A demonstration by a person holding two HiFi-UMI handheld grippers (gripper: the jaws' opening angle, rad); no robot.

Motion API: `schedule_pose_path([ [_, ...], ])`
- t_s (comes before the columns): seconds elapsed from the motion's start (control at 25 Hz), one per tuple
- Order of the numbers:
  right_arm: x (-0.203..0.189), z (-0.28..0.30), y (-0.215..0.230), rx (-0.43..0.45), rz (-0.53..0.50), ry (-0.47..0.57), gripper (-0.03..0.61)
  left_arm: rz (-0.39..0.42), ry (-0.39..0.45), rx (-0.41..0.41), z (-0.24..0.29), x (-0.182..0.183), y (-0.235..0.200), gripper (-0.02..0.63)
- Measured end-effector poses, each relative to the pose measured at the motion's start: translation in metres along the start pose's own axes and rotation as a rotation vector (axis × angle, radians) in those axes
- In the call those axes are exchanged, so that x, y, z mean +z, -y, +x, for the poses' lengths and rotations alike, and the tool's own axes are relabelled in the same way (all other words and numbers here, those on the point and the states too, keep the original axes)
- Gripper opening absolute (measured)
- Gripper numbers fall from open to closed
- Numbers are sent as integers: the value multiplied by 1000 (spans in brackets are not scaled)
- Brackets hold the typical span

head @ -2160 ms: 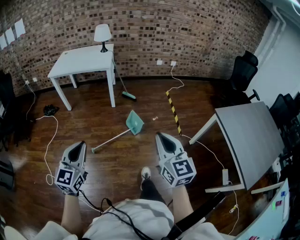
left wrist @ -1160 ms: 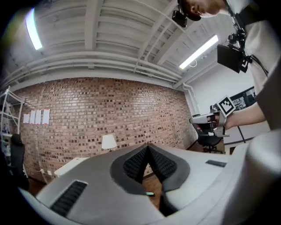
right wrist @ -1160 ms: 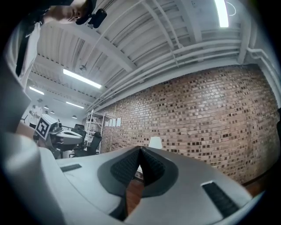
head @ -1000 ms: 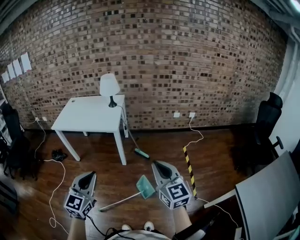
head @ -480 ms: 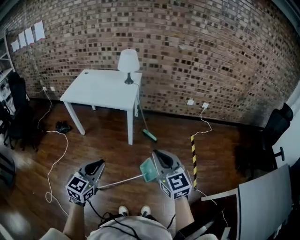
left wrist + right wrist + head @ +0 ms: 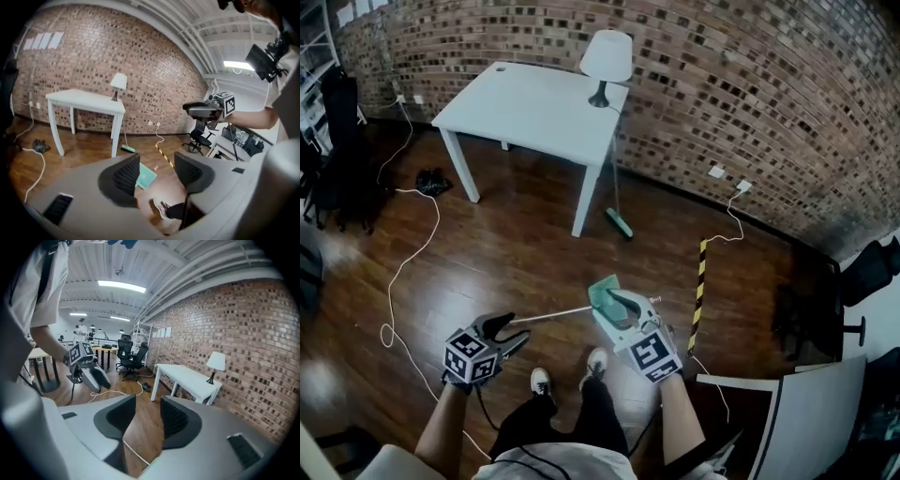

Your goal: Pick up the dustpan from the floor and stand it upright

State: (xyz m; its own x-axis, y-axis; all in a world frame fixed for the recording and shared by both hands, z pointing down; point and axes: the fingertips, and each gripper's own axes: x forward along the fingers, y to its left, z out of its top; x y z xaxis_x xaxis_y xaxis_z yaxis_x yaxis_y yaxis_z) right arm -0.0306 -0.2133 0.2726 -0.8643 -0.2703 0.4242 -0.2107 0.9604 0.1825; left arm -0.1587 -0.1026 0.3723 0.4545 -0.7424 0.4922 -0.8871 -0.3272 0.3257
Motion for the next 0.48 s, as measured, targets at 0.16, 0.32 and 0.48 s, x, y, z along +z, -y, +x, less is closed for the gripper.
schedule_pose_path([
  [0.16,-56,54,-14,122,42,-72,189,-183,-52,33,28,-61,-43,272],
  [0.32,-121,112,-11,210,-31,-185,213,-421,-4,111,62,-105,-95,282],
  [0.48,-194,162,-15,323,-127,-280,227,-583,28,191,110,-171,-134,294],
])
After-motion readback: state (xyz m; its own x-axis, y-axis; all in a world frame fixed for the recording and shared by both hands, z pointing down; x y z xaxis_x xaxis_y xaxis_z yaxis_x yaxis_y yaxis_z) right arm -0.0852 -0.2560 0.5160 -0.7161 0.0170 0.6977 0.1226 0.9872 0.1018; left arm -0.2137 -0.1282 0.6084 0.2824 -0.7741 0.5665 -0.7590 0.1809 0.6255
